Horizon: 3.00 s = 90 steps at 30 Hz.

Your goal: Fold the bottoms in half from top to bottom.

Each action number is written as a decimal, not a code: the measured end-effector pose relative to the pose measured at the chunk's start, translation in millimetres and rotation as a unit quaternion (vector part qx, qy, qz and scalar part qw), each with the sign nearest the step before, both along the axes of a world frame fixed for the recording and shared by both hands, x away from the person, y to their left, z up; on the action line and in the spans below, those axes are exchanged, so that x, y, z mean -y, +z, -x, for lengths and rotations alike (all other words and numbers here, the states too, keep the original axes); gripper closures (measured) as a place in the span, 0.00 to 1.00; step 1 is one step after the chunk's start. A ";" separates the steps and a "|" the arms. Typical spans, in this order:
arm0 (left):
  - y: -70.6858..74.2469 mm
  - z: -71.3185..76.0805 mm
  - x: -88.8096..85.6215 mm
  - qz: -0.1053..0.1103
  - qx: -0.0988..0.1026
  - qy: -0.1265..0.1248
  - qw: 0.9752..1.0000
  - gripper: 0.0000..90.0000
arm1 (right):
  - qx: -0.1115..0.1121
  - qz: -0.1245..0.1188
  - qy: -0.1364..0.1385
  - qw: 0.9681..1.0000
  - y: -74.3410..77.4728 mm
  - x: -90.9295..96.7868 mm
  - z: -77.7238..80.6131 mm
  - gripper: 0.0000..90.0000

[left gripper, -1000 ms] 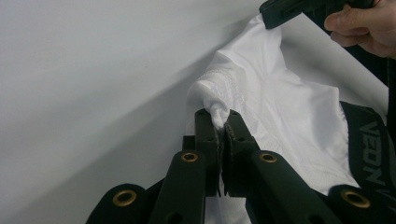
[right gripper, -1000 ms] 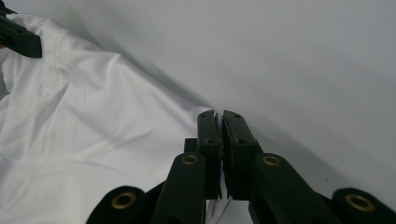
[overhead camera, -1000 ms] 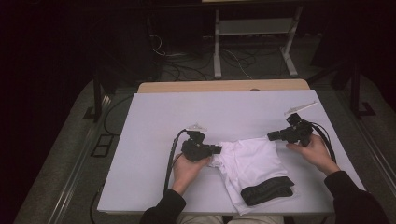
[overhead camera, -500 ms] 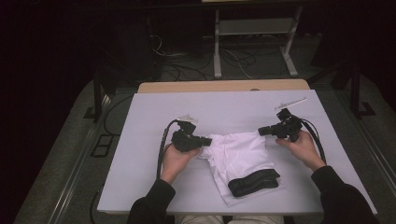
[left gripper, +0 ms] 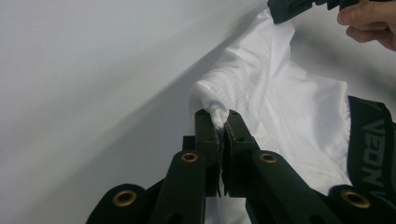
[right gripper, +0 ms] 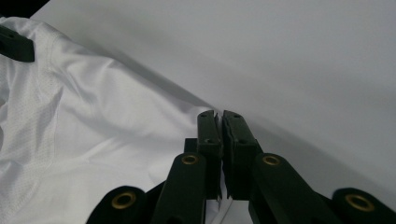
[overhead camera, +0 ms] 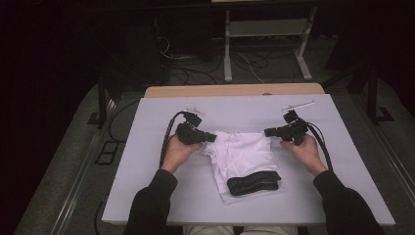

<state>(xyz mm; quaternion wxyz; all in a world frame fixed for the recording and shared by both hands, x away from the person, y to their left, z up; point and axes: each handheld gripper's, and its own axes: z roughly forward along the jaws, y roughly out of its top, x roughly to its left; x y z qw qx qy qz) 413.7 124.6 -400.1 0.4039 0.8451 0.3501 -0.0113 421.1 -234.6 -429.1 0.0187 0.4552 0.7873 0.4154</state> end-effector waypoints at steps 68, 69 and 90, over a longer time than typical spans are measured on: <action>-1.2 -17.2 -36.6 0.063 0.069 0.138 0.986 0.00 | 0.062 -0.002 0.014 0.998 31.4 11.2 -3.9 0.00; 0.3 -15.0 -38.2 0.065 0.071 0.139 0.986 0.00 | 0.063 -0.004 0.014 0.998 32.8 12.6 -2.0 0.00; 4.0 30.1 -66.6 0.089 0.092 0.138 0.982 0.00 | 0.077 -0.003 0.008 0.997 36.6 41.8 42.9 0.00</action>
